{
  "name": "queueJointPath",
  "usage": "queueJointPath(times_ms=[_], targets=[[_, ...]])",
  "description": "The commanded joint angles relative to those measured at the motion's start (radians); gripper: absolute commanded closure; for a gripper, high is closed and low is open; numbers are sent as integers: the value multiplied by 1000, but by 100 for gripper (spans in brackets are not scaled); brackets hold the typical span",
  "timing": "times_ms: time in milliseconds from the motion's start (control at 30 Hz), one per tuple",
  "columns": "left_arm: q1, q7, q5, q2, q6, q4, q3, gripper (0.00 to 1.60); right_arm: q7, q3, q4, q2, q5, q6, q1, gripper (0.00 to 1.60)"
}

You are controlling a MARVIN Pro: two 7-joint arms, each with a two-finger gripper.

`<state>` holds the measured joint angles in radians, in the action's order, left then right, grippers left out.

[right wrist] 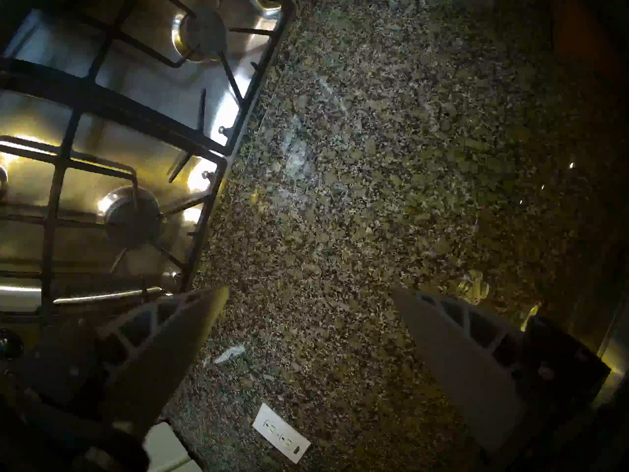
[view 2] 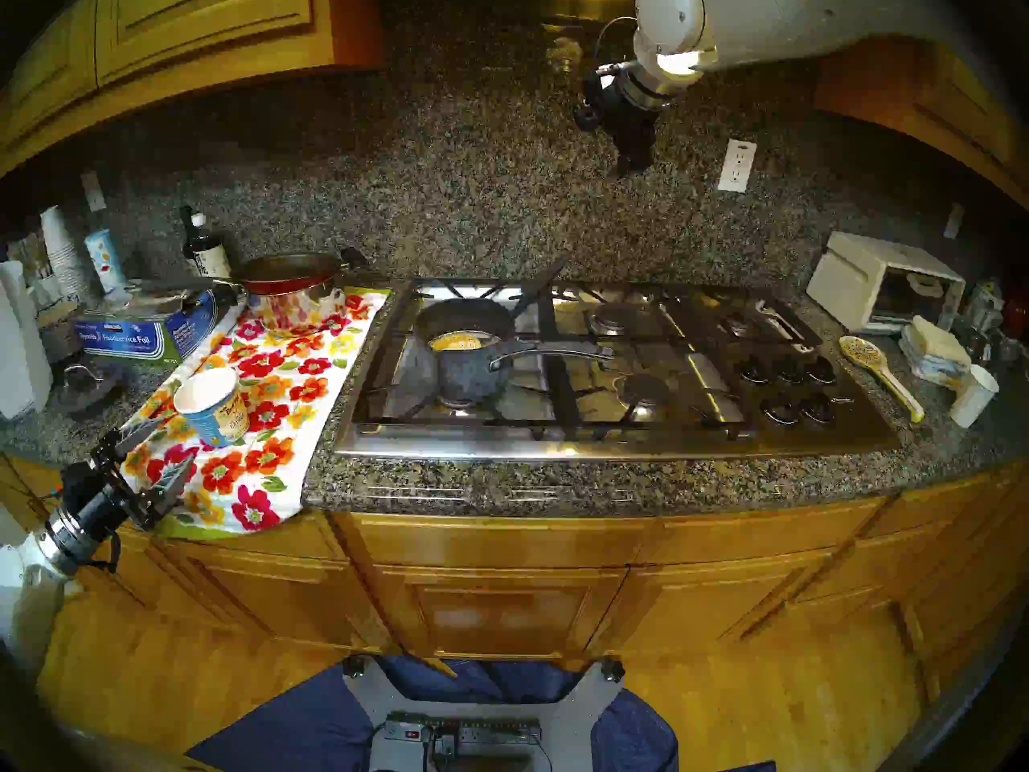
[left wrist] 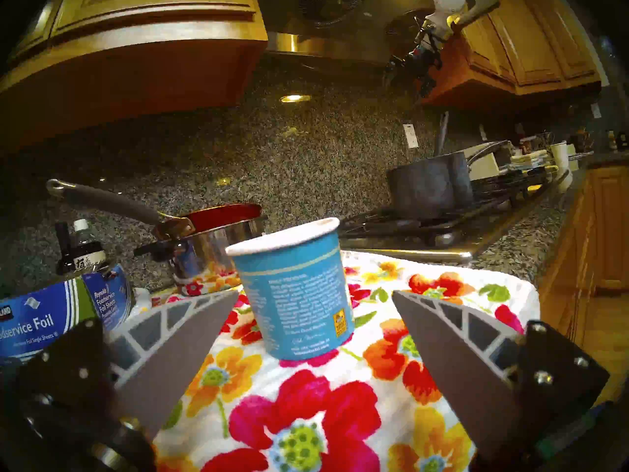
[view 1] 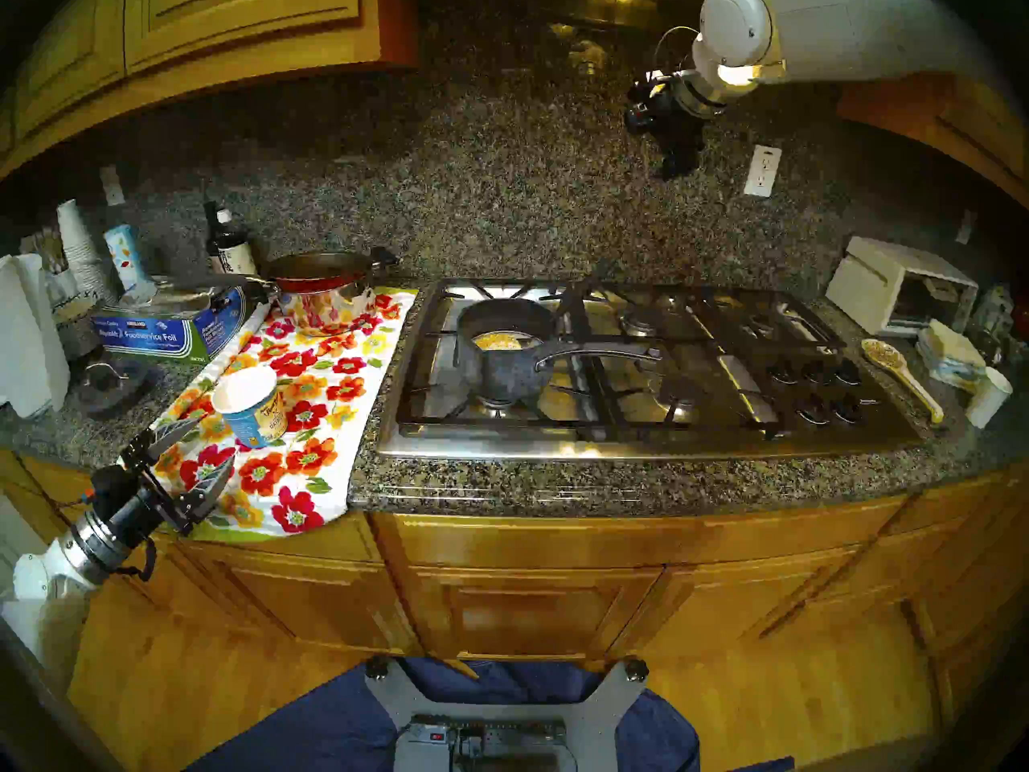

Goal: Pour oats into pot and stir with a spoon

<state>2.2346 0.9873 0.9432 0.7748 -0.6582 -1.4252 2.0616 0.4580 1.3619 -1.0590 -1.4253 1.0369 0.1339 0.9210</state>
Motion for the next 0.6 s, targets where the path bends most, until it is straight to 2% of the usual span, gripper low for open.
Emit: queueJointPath(times_ms=[0, 300, 567], targets=[[-11, -5, 17, -2, -4, -15, 23, 0, 50, -65, 33, 55, 117, -17, 33, 0], [-11, -8, 16, -3, -5, -15, 22, 0, 139, -135, 61, 117, 299, -58, 22, 0], [-9, -9, 17, -3, -5, -17, 23, 0, 180, -183, 79, 166, 451, -112, -17, 0]])
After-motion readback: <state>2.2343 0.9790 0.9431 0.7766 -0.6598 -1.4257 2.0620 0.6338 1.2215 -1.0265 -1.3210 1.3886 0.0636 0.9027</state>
